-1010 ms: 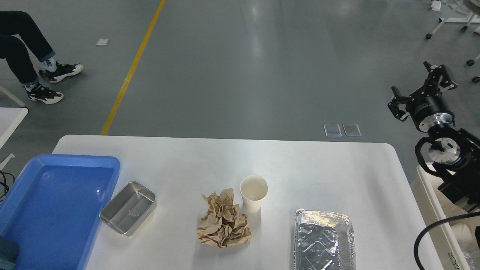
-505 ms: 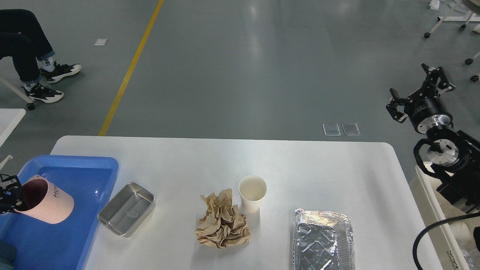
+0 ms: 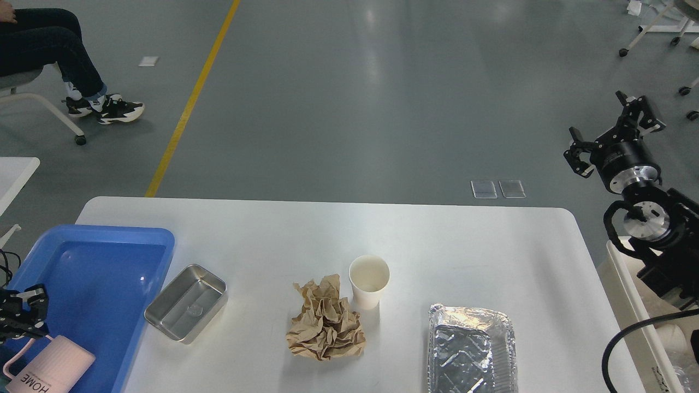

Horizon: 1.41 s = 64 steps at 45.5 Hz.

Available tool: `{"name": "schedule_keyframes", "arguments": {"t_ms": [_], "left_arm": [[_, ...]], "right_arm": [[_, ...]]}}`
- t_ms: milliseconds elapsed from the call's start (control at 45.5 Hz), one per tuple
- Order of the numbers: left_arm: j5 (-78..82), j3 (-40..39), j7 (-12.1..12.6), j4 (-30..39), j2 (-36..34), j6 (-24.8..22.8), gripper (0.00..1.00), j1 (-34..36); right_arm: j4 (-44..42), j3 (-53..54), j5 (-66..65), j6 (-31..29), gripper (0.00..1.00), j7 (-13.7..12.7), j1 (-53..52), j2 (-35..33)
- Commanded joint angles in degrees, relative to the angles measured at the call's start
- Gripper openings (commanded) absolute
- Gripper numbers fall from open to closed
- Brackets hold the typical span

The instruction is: Tidy desktop

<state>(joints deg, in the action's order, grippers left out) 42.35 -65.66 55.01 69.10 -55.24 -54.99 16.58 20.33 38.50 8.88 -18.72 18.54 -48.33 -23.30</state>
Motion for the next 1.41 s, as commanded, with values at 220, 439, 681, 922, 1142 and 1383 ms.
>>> {"name": "schedule_keyframes", "arguments": {"t_ms": [220, 439, 681, 922, 1142, 1383], "left_arm": [[0.01, -1.14, -0.01, -0.98, 0.57, -0.01, 0.07, 1.09], [-0.25, -1.14, -0.01, -4.76, 3.73, -0.01, 0.36, 5.83], [-8.15, -3.33, -0.01, -11.96, 6.72, -0.01, 0.94, 8.47], [-12.47, -4.3, -0.01, -15.31, 6.99, -0.01, 0.96, 8.47], [-15.11, -11.67, -0.01, -15.75, 11.37, -0.01, 0.96, 8.47], [-17.22, -23.99, -0.01, -17.77, 21.31, 0.15, 0.97, 8.65]], "right_arm": [[-0.03, 0.0, 0.0, 0.0, 1.0, 0.0, 0.08, 0.18], [-0.03, 0.0, 0.0, 0.0, 1.0, 0.0, 0.08, 0.27], [0.06, 0.0, 0.0, 0.0, 1.0, 0.0, 0.08, 0.18], [0.06, 0.0, 0.0, 0.0, 1.0, 0.0, -0.09, 0.45], [-0.03, 0.0, 0.0, 0.35, 1.0, 0.0, -0.18, 1.59], [0.06, 0.0, 0.0, 0.35, 1.0, 0.0, -0.09, 1.59]]}}
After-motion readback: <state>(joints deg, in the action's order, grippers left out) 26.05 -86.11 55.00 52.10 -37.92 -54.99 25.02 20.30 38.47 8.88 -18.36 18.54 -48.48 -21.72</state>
